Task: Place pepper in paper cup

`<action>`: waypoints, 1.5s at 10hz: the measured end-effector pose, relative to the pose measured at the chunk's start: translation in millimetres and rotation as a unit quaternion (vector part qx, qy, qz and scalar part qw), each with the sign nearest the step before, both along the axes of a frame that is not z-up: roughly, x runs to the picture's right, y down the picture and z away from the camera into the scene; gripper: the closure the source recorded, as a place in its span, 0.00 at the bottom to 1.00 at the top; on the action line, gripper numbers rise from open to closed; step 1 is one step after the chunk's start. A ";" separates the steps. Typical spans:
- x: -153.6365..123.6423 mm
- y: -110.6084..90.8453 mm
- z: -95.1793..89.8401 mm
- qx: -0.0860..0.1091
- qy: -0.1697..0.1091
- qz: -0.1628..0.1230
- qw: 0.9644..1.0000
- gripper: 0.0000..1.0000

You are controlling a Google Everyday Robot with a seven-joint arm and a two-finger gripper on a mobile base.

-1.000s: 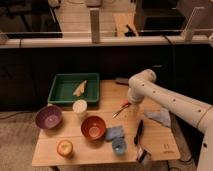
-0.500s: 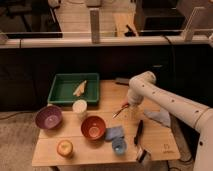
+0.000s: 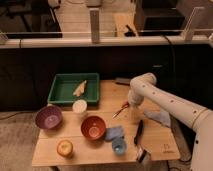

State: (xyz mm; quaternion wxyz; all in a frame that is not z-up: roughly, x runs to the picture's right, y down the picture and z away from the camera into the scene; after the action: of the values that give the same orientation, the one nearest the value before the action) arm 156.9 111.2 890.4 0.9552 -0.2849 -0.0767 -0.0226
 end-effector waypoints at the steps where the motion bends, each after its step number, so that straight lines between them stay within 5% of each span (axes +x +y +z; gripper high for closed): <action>1: 1.6 -1.5 -0.1 0.004 0.000 0.000 1.000 0.20; 7: 15.4 -15.8 10.9 0.029 -0.008 -0.001 1.000 0.20; 15: 29.9 -21.2 38.2 0.027 -0.020 -0.007 0.999 0.20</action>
State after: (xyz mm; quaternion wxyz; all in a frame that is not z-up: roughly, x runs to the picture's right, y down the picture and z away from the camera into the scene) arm 186.8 90.0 928.6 0.9606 -0.2592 -0.0932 -0.0374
